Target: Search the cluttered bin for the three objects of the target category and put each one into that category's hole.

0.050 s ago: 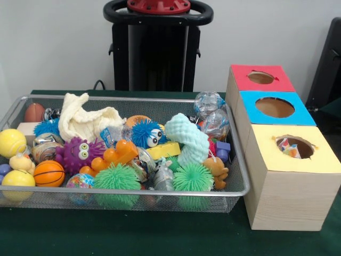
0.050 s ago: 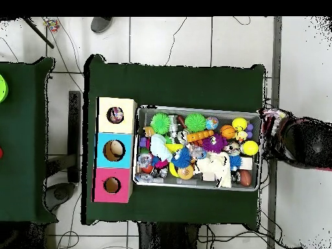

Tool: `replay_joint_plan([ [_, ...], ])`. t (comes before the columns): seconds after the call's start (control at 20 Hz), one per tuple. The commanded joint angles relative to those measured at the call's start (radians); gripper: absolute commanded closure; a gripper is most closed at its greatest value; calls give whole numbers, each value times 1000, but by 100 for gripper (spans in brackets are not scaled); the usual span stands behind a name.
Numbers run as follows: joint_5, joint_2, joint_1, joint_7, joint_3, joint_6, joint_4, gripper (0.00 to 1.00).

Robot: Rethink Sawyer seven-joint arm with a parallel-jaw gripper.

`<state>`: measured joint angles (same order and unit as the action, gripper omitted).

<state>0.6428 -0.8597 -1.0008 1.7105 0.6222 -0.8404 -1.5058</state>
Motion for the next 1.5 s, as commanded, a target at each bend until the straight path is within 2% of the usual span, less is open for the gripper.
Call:
replay_joint_plan([
  [0.05,94,-36,56,-102,-29,83,-165,100],
  [0.55,108,-44,52,-136,-17,133,-216,100],
  [1.0,119,-18,42,-163,16,204,-275,100],
  [1.1,101,-12,41,-170,24,188,-293,100],
  [1.4,65,-54,57,-88,8,207,-407,100],
  [1.5,43,-59,55,-76,8,194,-417,100],
])
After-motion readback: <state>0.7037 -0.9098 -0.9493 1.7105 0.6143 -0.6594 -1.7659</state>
